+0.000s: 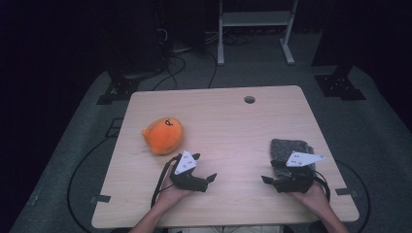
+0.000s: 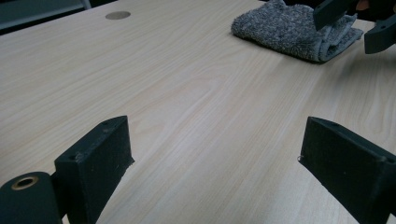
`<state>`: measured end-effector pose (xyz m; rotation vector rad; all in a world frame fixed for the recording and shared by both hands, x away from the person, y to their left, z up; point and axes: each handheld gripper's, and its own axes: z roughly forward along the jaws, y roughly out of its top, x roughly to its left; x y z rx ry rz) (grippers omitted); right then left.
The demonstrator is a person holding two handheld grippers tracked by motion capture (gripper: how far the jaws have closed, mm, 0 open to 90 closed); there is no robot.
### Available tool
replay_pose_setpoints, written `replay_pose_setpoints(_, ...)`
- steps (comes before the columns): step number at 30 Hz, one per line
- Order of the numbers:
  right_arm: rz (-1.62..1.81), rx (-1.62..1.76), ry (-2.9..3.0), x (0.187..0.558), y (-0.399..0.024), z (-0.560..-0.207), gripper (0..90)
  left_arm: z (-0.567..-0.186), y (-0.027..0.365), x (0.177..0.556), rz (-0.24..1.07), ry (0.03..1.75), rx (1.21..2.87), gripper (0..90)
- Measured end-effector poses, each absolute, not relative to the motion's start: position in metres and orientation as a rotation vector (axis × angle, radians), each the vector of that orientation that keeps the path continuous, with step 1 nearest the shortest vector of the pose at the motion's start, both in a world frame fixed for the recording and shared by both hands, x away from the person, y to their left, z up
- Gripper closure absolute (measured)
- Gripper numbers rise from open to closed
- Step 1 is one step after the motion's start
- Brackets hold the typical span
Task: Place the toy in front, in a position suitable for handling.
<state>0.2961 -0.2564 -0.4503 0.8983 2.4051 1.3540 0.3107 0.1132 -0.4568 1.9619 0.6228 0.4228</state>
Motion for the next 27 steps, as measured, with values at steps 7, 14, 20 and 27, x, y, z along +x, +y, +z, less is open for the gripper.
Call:
replay_pose_setpoints(7, 1.353, 0.909, 2.405, 0.296, -0.258, -0.451, 27.4, -0.456, 0.111, 0.312, 0.443, 0.609, 1.978, 8.1)
replay_pose_setpoints(14, 1.355, 0.919, 2.39, 0.294, -0.259, -0.45, 27.3, -0.442, 0.119, 0.32, 0.466, 0.623, 1.959, 6.9)
replay_pose_setpoints(20, 1.374, 0.934, 2.377, 0.294, -0.26, -0.45, 27.2, -0.426, 0.137, 0.33, 0.511, 0.651, 1.901, 7.0)
replay_pose_setpoints(27, 1.379, 0.933, 2.384, 0.294, -0.259, -0.45, 27.1, -0.413, 0.165, 0.343, 0.583, 0.707, 1.854, 6.5)
